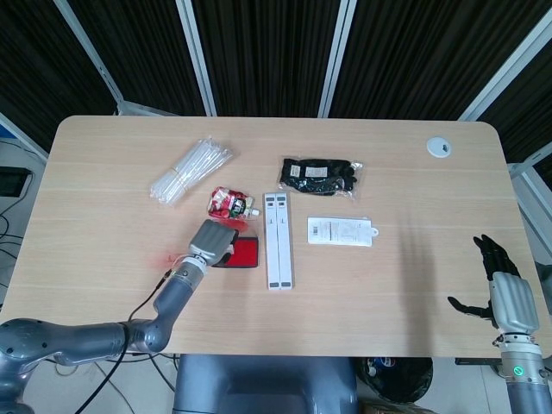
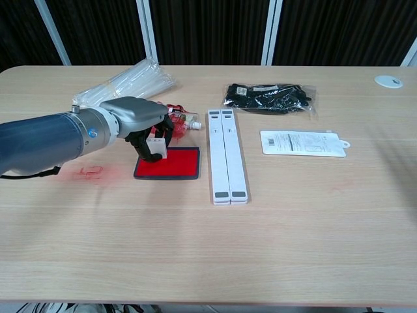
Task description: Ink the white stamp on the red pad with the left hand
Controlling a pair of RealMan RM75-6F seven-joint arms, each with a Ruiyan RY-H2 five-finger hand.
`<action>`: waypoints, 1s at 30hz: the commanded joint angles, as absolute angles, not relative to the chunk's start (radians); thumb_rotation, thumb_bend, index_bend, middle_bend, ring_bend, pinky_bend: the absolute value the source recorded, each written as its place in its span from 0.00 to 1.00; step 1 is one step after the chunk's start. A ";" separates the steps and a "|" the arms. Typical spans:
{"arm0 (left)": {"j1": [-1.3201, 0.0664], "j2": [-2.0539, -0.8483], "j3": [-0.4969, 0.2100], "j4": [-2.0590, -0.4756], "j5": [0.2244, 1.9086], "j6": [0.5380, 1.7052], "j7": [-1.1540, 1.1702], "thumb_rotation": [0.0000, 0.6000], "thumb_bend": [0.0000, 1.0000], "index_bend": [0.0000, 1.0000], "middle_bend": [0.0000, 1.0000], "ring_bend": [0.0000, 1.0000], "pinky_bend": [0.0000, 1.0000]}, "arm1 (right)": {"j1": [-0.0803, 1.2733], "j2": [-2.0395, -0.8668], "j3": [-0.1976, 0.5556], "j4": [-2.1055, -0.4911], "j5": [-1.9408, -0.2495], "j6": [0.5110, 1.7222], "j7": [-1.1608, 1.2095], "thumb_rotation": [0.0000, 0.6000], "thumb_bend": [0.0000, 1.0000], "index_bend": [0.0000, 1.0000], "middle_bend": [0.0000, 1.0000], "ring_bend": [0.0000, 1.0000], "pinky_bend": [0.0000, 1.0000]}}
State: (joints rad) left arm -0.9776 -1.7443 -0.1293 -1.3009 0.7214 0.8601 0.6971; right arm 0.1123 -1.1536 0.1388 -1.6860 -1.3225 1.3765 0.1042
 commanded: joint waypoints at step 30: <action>-0.976 -1.679 -0.148 -1.392 0.746 0.913 0.694 1.00 0.55 0.73 0.75 0.58 0.65 | 0.111 -1.153 0.139 -1.689 -1.324 1.379 0.106 1.00 0.07 0.00 0.00 0.00 0.16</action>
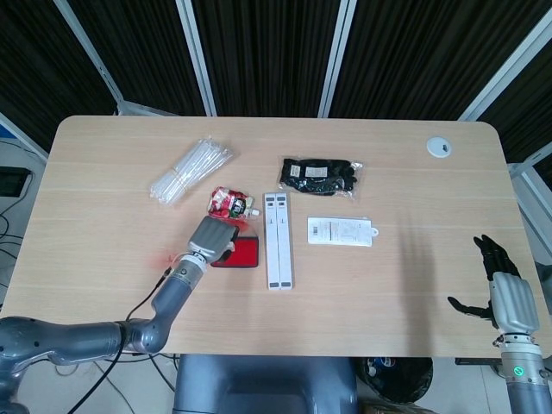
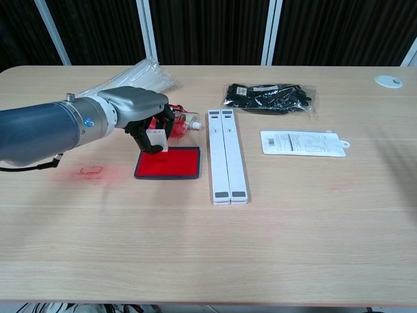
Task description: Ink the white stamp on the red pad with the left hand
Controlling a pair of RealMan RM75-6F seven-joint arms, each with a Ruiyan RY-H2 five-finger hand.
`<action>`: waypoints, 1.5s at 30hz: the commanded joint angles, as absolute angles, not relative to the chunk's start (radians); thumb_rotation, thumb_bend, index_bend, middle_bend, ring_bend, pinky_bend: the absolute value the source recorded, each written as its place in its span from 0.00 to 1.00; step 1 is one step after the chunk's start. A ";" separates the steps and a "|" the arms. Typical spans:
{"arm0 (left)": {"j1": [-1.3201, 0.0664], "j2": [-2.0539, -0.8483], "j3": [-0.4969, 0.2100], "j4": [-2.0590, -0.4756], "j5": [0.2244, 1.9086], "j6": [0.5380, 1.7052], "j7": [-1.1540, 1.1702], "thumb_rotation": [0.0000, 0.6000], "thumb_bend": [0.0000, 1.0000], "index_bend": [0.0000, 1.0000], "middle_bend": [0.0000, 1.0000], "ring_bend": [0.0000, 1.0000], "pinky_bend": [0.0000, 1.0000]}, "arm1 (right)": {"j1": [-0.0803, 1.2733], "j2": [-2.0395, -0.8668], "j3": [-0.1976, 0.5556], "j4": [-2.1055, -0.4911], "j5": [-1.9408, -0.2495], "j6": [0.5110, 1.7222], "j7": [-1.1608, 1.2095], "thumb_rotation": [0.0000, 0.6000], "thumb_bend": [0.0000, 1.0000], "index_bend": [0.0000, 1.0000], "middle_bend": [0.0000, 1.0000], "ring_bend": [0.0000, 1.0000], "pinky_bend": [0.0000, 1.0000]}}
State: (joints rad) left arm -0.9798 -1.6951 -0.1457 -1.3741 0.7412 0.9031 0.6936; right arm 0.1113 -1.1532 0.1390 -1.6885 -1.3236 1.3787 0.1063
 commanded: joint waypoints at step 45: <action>-0.793 -1.553 -0.003 -1.364 0.916 0.915 0.535 1.00 0.50 0.66 0.66 0.51 0.58 | 0.112 -1.151 0.140 -1.696 -1.315 1.371 0.108 1.00 0.08 0.00 0.00 0.00 0.16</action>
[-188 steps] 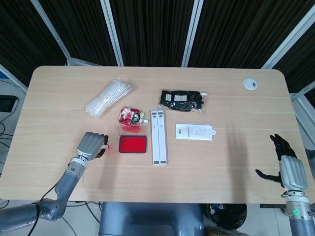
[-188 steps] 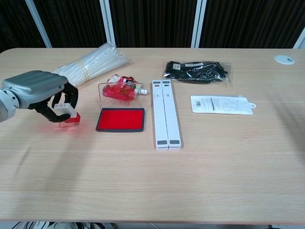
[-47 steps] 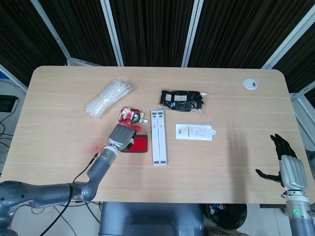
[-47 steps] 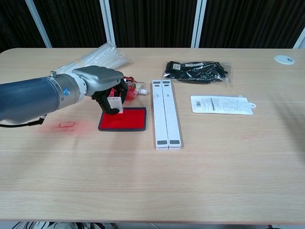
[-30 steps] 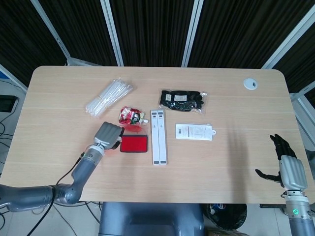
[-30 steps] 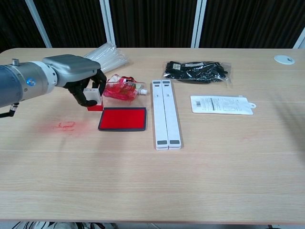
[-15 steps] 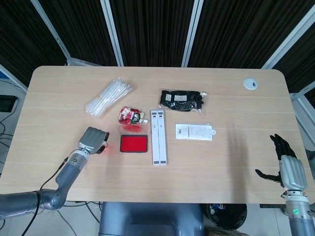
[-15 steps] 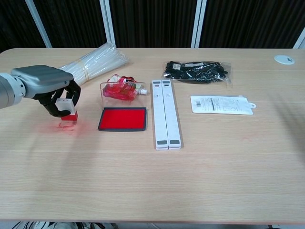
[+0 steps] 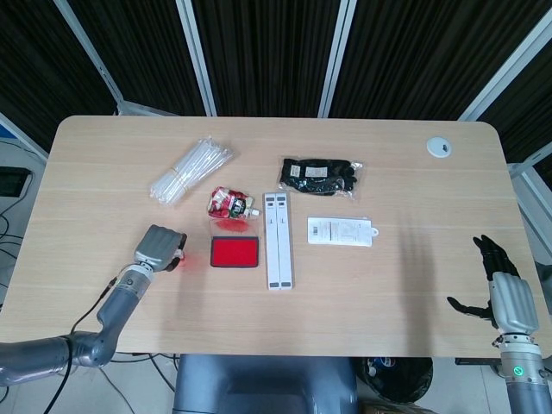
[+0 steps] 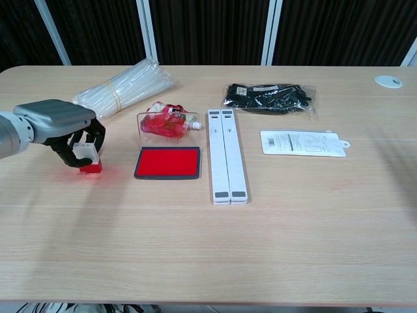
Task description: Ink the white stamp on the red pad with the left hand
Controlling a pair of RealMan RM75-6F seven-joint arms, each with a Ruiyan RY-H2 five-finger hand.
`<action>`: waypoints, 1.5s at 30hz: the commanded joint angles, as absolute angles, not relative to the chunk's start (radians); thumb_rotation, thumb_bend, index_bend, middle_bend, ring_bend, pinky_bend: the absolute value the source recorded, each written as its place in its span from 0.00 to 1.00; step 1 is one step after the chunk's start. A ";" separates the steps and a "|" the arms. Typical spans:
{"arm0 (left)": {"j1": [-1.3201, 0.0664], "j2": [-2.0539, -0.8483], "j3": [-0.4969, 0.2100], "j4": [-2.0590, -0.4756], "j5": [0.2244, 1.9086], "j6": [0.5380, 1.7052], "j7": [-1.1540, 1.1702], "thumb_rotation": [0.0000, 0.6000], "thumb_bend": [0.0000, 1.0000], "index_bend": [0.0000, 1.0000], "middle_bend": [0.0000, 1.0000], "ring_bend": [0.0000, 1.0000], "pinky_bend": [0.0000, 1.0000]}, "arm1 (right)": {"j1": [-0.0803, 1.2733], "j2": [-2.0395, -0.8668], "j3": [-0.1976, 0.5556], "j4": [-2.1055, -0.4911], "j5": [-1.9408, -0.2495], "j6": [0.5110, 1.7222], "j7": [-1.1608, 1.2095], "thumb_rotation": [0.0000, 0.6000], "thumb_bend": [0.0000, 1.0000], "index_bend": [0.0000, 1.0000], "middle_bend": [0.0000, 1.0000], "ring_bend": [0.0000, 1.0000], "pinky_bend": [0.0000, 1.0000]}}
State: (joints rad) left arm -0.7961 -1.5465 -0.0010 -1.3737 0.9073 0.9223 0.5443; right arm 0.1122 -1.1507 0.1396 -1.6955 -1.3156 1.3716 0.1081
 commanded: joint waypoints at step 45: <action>-0.768 -1.557 -0.025 -1.351 0.936 0.885 0.558 1.00 0.32 0.39 0.34 0.32 0.44 | 0.110 -1.150 0.139 -1.700 -1.313 1.374 0.101 1.00 0.10 0.00 0.00 0.00 0.16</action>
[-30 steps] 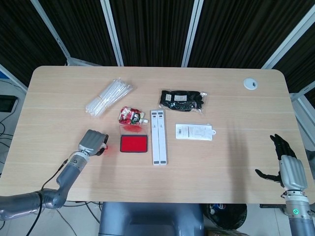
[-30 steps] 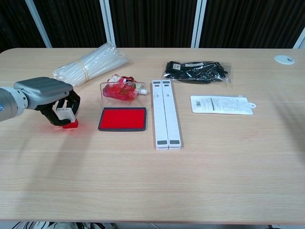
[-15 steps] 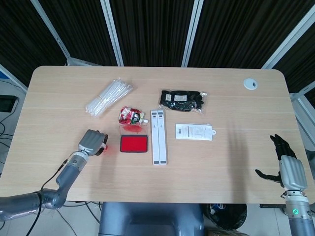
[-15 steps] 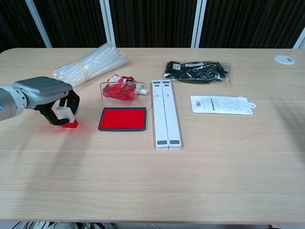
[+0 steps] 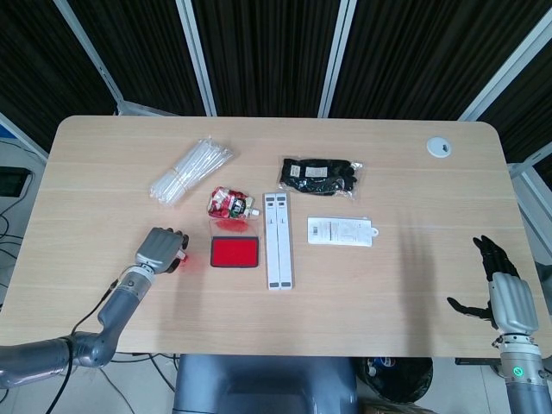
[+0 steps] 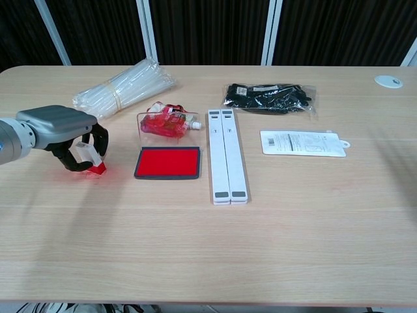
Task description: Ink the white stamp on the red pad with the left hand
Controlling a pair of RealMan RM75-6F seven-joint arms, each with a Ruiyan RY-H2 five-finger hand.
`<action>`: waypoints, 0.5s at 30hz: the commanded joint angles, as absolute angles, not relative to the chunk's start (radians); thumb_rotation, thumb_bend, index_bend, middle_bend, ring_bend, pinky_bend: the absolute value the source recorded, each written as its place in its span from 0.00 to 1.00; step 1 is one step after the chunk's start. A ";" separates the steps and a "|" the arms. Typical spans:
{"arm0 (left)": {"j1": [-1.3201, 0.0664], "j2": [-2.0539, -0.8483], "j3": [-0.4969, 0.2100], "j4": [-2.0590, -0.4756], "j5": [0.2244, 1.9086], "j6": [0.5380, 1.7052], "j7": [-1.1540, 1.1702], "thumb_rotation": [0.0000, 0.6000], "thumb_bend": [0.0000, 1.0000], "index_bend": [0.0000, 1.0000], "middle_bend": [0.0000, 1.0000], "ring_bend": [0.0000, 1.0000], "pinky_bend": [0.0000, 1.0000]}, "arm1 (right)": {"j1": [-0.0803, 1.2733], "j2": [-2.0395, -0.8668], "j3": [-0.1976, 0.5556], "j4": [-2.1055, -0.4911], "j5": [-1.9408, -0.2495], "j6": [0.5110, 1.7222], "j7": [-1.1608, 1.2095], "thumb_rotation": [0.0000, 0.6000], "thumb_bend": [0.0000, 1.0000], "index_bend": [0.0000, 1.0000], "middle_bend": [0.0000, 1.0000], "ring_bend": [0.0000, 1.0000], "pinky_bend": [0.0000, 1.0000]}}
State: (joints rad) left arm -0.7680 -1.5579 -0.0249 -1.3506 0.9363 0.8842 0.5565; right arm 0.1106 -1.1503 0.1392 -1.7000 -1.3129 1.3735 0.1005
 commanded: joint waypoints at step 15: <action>-0.730 -1.459 -0.054 -1.493 0.974 0.986 0.535 1.00 0.10 0.08 0.04 0.08 0.20 | 0.110 -1.152 0.140 -1.696 -1.316 1.379 0.097 1.00 0.10 0.00 0.00 0.00 0.16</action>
State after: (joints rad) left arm -0.7441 -1.4849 -0.0465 -1.4625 0.9543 0.9615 0.5527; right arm 0.1099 -1.1517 0.1402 -1.6961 -1.3161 1.3790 0.0973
